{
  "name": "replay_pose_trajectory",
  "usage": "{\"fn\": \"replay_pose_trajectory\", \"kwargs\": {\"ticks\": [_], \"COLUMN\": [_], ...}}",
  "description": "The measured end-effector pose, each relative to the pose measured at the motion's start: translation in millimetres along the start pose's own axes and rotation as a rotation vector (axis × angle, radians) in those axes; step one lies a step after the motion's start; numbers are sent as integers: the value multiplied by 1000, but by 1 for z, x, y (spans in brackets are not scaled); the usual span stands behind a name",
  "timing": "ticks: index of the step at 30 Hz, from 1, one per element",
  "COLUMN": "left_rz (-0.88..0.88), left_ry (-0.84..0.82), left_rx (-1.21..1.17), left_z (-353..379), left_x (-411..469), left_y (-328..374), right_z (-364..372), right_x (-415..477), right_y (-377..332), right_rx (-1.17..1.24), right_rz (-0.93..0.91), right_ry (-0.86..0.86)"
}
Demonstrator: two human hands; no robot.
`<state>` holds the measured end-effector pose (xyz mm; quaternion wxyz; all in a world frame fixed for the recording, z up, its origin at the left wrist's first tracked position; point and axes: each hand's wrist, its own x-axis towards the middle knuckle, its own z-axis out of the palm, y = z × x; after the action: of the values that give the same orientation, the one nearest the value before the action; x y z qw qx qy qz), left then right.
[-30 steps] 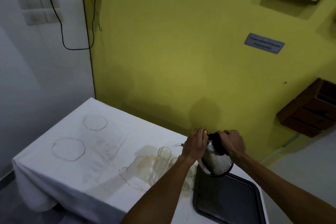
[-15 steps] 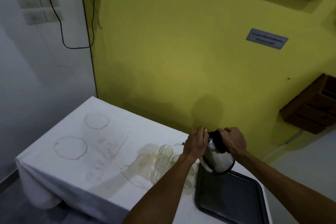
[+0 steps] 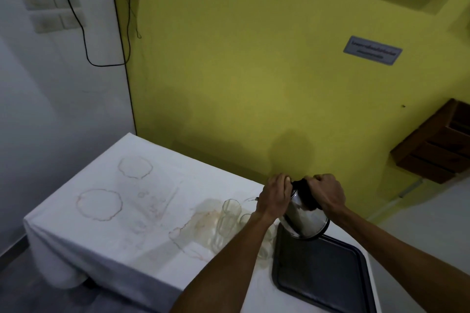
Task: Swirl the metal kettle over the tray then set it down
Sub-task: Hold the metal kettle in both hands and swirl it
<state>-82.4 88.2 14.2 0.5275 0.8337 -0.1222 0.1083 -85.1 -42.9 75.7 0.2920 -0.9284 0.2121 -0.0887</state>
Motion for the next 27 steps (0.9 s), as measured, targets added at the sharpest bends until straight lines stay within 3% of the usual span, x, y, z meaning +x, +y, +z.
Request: {"fn": "replay_pose_trajectory", "kwargs": {"ticks": [8,22,27], "left_rz": [85,298,275], "left_ry": [-29,-71,-101], "left_rx": [117,353,392], "left_z": [7,-9,-6], "left_x": [0,-4,-13], "left_y": [-13,0,-6], "right_z": [8,36,40], "right_x": [-5,-23,-18], "right_y": [11,45,52], "right_rx": [78,476,484], "right_rz": [61,227,236], "right_ry": [-20,28,-57]}}
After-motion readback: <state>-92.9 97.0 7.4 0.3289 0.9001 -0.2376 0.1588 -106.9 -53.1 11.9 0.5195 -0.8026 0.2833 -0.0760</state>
